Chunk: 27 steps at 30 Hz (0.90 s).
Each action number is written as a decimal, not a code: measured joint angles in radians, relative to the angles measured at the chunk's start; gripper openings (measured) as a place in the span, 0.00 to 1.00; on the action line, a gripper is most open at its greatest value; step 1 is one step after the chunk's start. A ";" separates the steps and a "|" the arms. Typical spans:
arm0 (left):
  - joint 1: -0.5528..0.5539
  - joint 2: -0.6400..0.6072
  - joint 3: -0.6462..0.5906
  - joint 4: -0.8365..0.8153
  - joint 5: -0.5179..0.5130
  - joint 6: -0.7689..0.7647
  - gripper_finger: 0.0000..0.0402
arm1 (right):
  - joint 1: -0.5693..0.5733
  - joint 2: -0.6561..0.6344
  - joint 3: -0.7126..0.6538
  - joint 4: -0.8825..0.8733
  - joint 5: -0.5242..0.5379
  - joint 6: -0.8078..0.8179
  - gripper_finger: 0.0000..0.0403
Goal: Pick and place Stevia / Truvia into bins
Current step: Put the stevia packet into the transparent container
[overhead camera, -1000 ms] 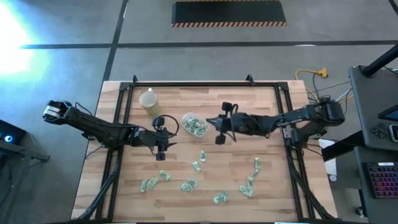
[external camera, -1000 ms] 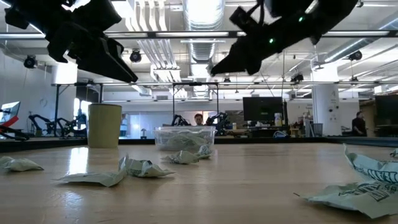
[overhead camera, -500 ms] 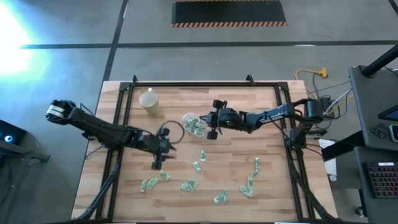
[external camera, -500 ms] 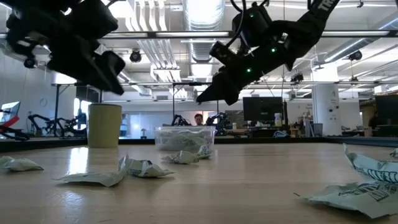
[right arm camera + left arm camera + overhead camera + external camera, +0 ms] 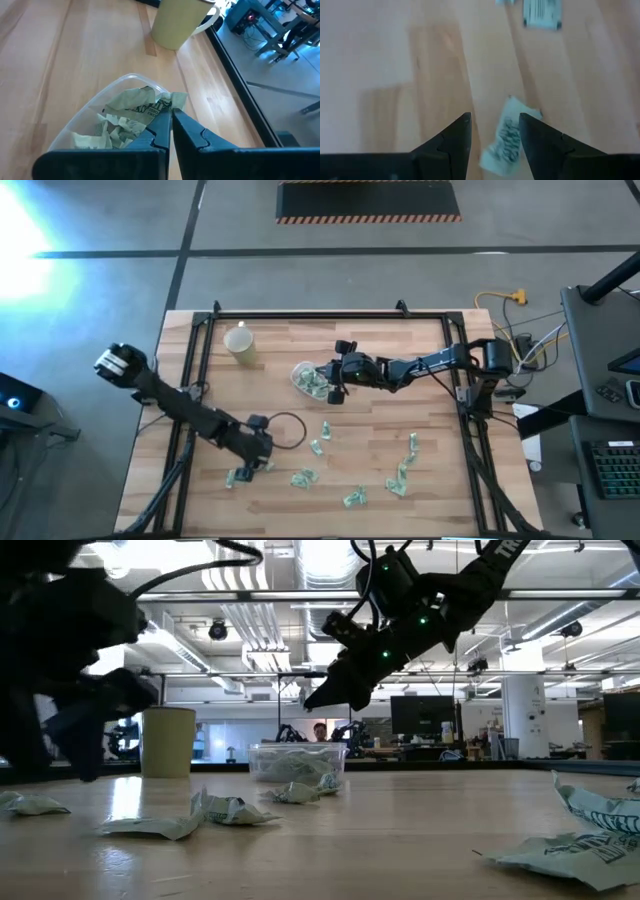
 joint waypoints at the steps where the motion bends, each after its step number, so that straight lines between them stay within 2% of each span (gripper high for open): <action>1: -0.011 0.013 0.009 -0.012 -0.002 -0.017 0.37 | 0.000 0.000 0.000 0.000 0.000 0.000 0.02; 7: -0.050 0.064 0.054 -0.082 -0.005 -0.089 0.37 | -0.003 0.000 -0.001 0.001 0.000 0.009 0.02; 16: -0.055 0.070 0.068 -0.109 -0.008 -0.116 0.37 | -0.007 0.000 -0.003 -0.032 -0.003 0.016 0.02; 19: -0.055 0.070 0.068 -0.109 -0.008 -0.116 0.37 | -0.011 0.000 -0.006 -0.049 -0.066 0.013 0.03; 21: -0.055 0.070 0.068 -0.108 -0.008 -0.116 0.37 | -0.012 0.000 -0.009 -0.051 -0.099 0.012 0.05; 27: -0.054 0.070 0.067 -0.107 -0.008 -0.117 0.37 | -0.016 0.000 -0.009 -0.051 -0.103 0.016 0.17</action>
